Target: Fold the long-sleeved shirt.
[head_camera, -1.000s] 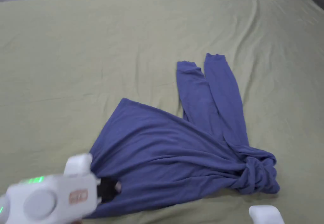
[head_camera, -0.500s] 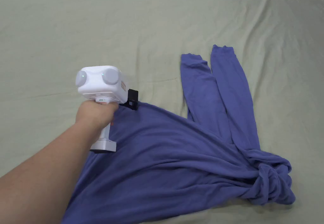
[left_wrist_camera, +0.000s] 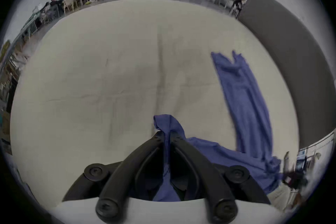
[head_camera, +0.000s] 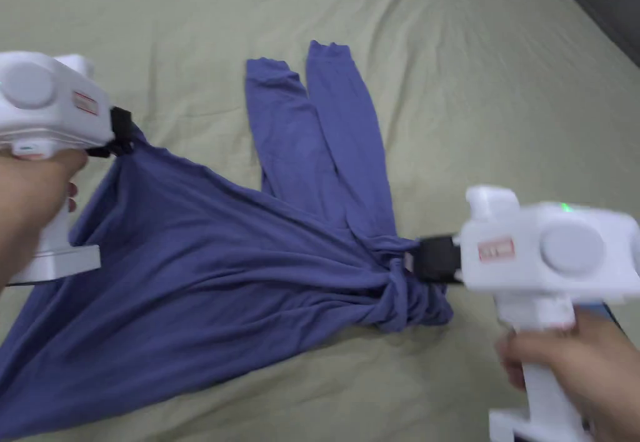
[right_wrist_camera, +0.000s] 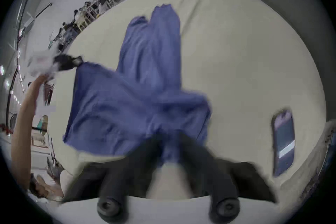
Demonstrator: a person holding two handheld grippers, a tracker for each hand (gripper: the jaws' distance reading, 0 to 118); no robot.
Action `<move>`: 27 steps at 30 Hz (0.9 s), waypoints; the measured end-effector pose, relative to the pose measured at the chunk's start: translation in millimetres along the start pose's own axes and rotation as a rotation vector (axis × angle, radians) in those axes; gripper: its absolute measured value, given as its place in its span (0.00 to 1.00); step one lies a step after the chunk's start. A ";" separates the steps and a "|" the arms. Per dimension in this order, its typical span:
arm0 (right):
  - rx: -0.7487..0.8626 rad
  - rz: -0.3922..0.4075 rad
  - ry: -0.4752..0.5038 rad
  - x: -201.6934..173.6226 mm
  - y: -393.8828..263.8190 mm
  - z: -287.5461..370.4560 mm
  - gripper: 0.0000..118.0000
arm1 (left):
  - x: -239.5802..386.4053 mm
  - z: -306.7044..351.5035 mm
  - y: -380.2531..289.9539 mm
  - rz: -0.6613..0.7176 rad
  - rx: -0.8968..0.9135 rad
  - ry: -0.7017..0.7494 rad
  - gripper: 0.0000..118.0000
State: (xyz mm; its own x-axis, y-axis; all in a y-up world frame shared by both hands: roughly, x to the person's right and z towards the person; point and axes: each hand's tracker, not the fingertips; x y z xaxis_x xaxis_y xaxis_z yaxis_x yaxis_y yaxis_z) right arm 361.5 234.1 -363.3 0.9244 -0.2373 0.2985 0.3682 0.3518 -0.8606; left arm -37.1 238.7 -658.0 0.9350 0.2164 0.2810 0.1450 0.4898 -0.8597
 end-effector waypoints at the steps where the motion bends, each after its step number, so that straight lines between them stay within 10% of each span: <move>1: -0.090 -0.009 -0.028 6.4 16.2 -16.5 0.99 | -1.6 6.5 3.9 -0.004 0.004 0.000 0.01; 7: -0.269 0.143 -0.135 0.9 28.8 -87.3 0.90 | 15.4 33.1 0.2 -0.058 0.043 0.008 0.01; 11: -0.185 0.347 -0.175 -25.7 18.9 -73.6 0.07 | 12.2 33.1 -3.7 -0.043 0.032 0.002 0.01; 27: 0.428 0.282 -0.080 -48.2 94.2 222.9 0.07 | -22.6 249.4 48.2 0.123 0.399 -0.147 0.01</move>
State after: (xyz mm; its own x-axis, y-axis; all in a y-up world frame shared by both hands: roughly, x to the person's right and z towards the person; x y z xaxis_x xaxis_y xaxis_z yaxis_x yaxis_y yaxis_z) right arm 373.8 480.5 -366.8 0.9921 -0.0153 0.1244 0.0955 0.7351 -0.6712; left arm -132.0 468.0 -599.3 0.8774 0.3969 0.2694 -0.1277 0.7346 -0.6664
